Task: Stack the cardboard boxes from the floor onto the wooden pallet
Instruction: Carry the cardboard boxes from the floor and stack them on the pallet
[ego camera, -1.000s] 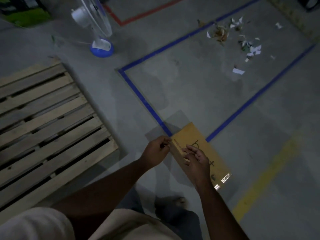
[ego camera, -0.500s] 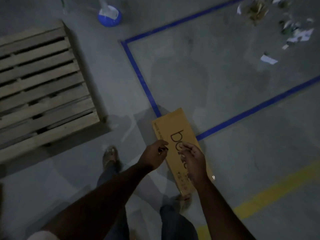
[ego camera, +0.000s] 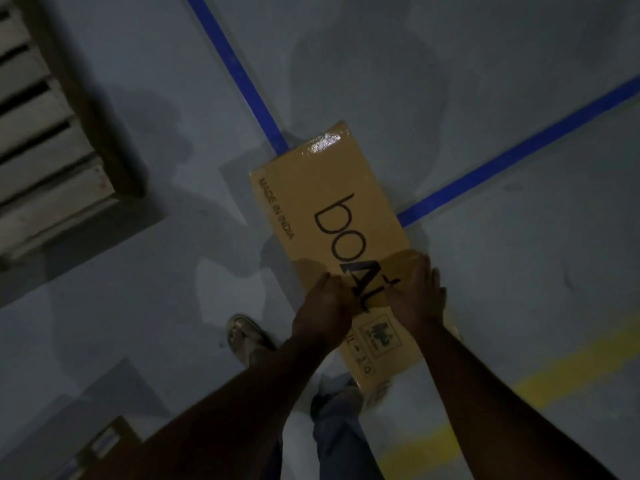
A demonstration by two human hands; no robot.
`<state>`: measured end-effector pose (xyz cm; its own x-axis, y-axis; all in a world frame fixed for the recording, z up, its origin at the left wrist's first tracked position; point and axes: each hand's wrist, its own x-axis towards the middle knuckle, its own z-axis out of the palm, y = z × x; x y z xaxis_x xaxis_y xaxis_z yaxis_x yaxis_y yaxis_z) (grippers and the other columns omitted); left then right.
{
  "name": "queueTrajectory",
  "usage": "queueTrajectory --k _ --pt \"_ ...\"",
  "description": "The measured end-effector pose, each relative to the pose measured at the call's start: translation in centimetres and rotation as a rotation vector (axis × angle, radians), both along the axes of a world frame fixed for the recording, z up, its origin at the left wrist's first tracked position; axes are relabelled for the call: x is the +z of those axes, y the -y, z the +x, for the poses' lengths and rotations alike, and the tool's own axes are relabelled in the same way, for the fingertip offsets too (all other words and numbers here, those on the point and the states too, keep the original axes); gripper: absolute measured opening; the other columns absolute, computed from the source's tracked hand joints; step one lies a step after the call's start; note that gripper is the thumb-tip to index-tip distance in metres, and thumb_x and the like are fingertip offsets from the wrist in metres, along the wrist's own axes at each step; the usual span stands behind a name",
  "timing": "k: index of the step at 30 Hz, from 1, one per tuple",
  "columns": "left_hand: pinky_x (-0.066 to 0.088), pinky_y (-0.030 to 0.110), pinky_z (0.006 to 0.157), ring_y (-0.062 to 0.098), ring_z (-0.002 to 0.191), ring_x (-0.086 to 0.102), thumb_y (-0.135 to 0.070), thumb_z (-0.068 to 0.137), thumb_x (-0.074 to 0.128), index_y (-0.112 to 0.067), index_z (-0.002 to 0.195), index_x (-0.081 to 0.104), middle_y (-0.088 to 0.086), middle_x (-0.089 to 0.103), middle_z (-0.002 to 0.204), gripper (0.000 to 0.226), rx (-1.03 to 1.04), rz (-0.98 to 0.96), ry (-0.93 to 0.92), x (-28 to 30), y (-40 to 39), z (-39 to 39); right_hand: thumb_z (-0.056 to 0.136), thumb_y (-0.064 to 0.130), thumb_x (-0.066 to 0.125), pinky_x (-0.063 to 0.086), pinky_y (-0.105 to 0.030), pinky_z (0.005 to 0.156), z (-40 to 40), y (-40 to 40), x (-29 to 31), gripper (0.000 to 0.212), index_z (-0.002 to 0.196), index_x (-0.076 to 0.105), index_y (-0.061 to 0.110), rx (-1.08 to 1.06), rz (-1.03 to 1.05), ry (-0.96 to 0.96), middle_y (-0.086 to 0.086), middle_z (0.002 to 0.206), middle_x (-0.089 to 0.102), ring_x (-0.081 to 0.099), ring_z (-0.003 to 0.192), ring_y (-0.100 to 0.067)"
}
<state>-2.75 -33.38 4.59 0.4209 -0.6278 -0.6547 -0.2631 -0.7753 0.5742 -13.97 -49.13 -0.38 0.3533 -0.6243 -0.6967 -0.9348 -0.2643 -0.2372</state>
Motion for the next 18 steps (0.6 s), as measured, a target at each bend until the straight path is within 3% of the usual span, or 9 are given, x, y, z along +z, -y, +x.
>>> queueTrajectory --k 3,7,9,11,13,14,15,16,18 --pt "0.041 0.050 0.102 0.037 0.120 0.043 -0.030 0.106 0.049 0.000 0.130 0.052 0.016 0.044 0.135 0.038 -0.050 -0.007 -0.020 -2.0 -0.3 -1.2 0.095 0.042 0.069 0.020 -0.054 0.125 0.3 -0.6 -0.9 0.092 0.164 0.015 0.016 -0.087 -0.066 0.042 -0.008 0.169 0.022 0.023 0.154 -0.033" --pt "0.042 0.053 0.108 0.035 0.139 0.036 -0.090 0.080 0.044 -0.028 0.139 0.046 0.002 0.031 0.150 0.085 0.334 0.051 -0.122 -3.8 -2.0 -2.7 0.097 0.036 0.061 0.040 -0.050 0.111 0.9 -3.0 1.0 0.060 0.150 0.048 0.012 -0.188 -0.165 0.135 -0.013 0.151 0.048 0.045 0.136 -0.038" --pt "0.041 0.056 0.110 0.034 0.144 0.032 -0.093 0.073 0.050 -0.032 0.137 0.048 0.001 0.027 0.154 0.089 0.591 0.037 -0.167 -4.6 -4.0 -3.2 0.095 0.040 0.048 0.050 -0.046 0.096 0.0 -5.2 2.6 0.048 0.131 0.066 0.014 -0.091 -0.154 0.357 -0.010 0.130 0.063 0.059 0.118 -0.034" --pt "0.038 0.056 0.115 0.029 0.151 0.026 -0.092 0.069 0.058 -0.029 0.149 0.036 -0.002 0.020 0.163 0.104 0.835 0.046 -0.203 -4.7 -6.8 -3.3 0.094 0.042 0.040 0.054 -0.038 0.091 -0.9 -6.7 3.4 0.048 0.120 0.074 0.021 0.077 0.017 0.504 0.000 0.122 0.069 0.065 0.111 -0.022" --pt "0.035 0.055 0.118 0.021 0.152 0.026 -0.088 0.067 0.066 -0.038 0.159 0.014 -0.012 0.018 0.166 0.116 0.987 0.044 -0.237 -4.8 -11.0 -3.9 0.096 0.040 0.045 0.053 -0.037 0.098 -0.8 -7.8 2.2 0.043 0.127 0.071 0.024 0.257 0.155 0.486 0.002 0.129 0.066 0.061 0.118 -0.019" --pt "0.038 0.054 0.117 0.019 0.149 0.032 -0.084 0.067 0.071 -0.043 0.158 0.010 -0.013 0.024 0.165 0.117 1.010 0.020 -0.279 -5.0 -12.1 -3.9 0.096 0.040 0.054 0.051 -0.040 0.103 -0.8 -7.1 1.0 0.043 0.134 0.066 0.025 0.220 0.159 0.432 0.000 0.135 0.063 0.058 0.124 -0.020" --pt "0.042 0.051 0.115 0.017 0.145 0.039 -0.078 0.067 0.077 -0.043 0.158 0.010 -0.013 0.029 0.163 0.118 1.041 -0.021 -0.332 -5.1 -13.6 -4.1 0.092 0.043 0.066 0.048 -0.043 0.108 -0.7 -6.8 -0.4 0.055 0.142 0.058 0.024 0.138 0.172 0.341 -0.002 0.142 0.058 0.054 0.130 -0.023" --pt "0.044 0.049 0.114 0.016 0.143 0.043 -0.069 0.070 0.081 -0.041 0.159 0.010 -0.014 0.033 0.161 0.117 1.066 -0.067 -0.393 -5.5 -15.1 -4.4 0.082 0.054 0.076 0.045 -0.048 0.112 -0.5 -6.9 -1.9 0.080 0.150 0.048 0.023 0.068 0.196 0.235 -0.005 0.149 0.052 0.050 0.136 -0.027" --pt "0.044 0.046 0.114 0.014 0.142 0.043 -0.058 0.073 0.084 -0.040 0.161 0.007 -0.016 0.033 0.161 0.118 1.075 -0.112 -0.514 -6.0 -17.0 -4.9 0.054 0.084 0.077 0.037 -0.056 0.116 -0.1 -7.1 -4.1 0.135 0.160 0.025 0.019 0.023 0.230 0.026 -0.010 0.160 0.036 0.038 0.146 -0.038"
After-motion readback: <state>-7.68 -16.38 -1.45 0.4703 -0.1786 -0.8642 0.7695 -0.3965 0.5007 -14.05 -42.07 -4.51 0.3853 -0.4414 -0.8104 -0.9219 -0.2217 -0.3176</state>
